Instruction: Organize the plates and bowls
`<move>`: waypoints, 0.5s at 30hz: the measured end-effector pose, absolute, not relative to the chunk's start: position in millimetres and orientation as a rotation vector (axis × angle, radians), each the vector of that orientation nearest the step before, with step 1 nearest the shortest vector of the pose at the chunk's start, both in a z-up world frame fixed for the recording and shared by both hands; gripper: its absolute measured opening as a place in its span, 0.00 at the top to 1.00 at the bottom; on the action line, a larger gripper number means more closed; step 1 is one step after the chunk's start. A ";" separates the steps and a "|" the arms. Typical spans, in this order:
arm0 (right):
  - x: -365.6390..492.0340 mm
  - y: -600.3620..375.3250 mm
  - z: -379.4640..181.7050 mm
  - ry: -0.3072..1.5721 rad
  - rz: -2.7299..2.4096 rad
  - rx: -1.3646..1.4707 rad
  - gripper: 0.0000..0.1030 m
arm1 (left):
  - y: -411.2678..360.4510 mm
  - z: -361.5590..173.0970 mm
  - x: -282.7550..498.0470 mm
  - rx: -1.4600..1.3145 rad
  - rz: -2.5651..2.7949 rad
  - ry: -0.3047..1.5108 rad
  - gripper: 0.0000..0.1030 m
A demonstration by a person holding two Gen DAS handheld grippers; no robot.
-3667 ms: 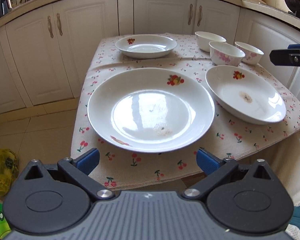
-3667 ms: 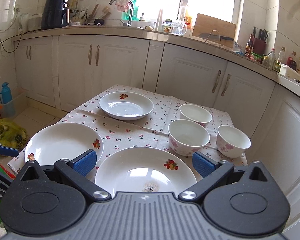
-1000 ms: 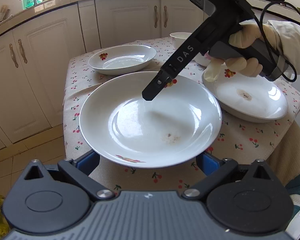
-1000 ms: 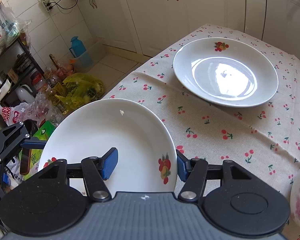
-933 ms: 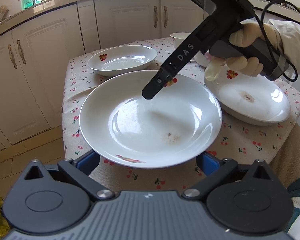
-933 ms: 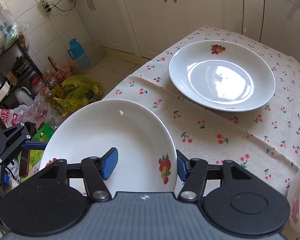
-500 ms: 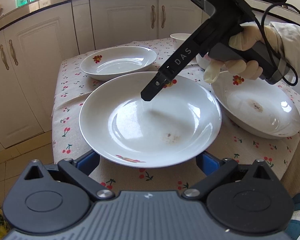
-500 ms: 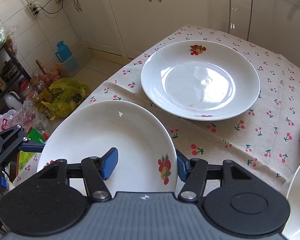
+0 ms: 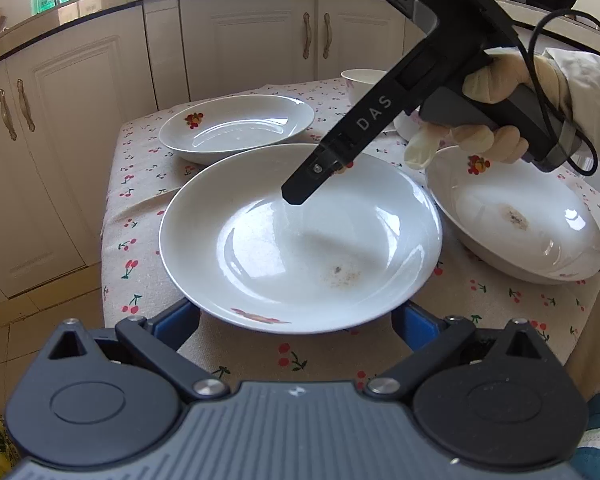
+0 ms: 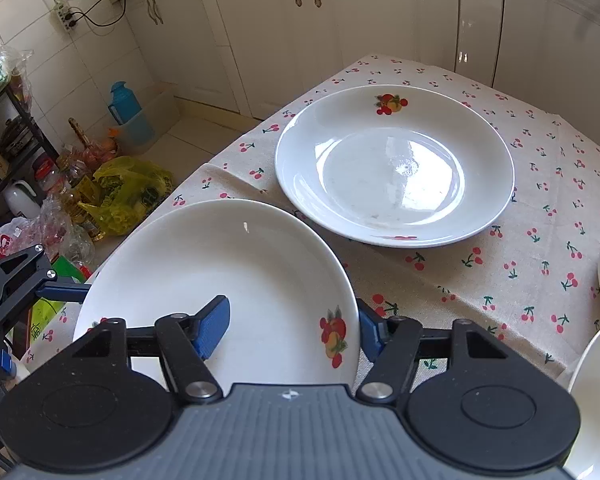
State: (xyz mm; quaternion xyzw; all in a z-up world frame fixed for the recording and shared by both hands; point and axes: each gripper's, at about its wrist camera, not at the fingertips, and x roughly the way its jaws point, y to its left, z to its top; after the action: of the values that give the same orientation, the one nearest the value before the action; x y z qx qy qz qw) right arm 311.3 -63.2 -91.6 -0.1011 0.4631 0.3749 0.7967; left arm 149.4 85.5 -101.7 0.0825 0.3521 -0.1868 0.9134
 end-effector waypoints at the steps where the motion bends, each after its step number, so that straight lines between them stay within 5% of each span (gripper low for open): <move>1: 309.1 -62.8 -89.6 0.986 0.805 -0.227 0.18 | 86.8 -100.8 147.1 0.169 -0.382 0.721 0.02; 2: 306.1 -62.9 -86.7 0.971 0.798 -0.239 0.10 | 87.5 -99.6 145.4 0.168 -0.380 0.718 0.01; 7: 289.0 -71.8 -67.6 0.901 0.762 -0.258 0.00 | 90.7 -91.5 130.7 0.166 -0.359 0.701 0.01; 15: 233.7 -106.1 -40.5 0.787 0.698 -0.264 0.00 | 83.8 -75.9 102.2 0.141 -0.322 0.658 0.01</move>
State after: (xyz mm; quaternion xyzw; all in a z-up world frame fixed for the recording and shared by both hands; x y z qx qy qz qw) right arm 233.7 -106.1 -40.5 -0.1258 0.3746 0.3320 0.8565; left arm 102.2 83.8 -75.9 0.0689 0.3215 -0.1571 0.9312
